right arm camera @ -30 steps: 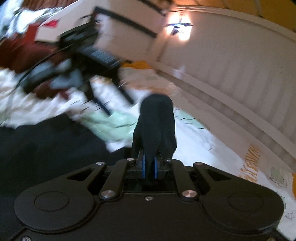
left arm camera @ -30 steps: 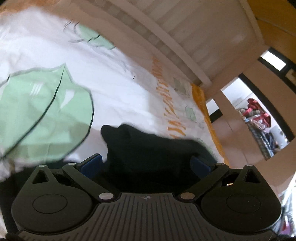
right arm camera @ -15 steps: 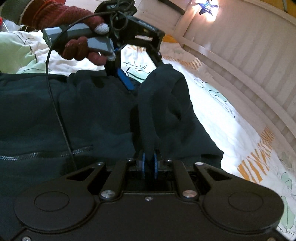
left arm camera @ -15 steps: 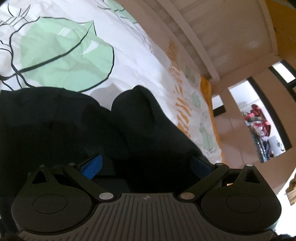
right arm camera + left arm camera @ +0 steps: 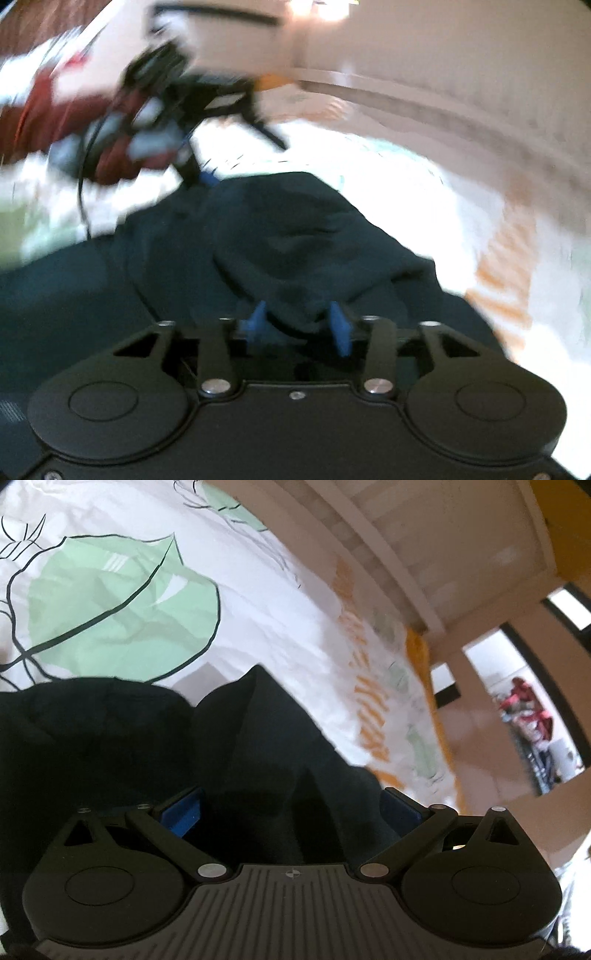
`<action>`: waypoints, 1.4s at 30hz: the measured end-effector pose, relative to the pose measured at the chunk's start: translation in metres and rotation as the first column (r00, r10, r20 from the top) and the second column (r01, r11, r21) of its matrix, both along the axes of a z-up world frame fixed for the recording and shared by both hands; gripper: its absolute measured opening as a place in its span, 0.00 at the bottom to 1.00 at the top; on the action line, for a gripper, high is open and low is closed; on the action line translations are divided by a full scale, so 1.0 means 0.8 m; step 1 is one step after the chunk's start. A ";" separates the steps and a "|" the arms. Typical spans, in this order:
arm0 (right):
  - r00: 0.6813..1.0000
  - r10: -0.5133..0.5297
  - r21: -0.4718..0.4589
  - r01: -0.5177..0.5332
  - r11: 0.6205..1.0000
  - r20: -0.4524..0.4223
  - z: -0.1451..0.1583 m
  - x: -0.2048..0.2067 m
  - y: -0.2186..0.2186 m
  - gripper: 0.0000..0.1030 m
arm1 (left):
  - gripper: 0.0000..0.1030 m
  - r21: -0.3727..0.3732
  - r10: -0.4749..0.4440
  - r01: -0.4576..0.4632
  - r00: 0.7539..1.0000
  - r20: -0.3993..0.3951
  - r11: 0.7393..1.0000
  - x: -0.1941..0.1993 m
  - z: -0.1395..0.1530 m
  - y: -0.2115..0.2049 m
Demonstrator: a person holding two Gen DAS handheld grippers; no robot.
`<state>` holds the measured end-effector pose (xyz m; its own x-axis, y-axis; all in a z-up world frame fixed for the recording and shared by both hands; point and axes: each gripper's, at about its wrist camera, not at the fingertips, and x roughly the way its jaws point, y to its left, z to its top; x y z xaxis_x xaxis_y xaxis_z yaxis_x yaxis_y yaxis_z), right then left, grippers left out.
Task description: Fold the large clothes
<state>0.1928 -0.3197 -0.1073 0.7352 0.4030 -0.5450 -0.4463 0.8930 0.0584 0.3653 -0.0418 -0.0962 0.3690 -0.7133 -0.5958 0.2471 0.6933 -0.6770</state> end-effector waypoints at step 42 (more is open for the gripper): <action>0.877 -0.360 0.246 0.443 0.862 -0.318 -0.045 0.053 -0.035 0.47 | 0.36 0.244 -0.139 0.081 0.963 0.232 0.966 -0.117 -0.007 -0.030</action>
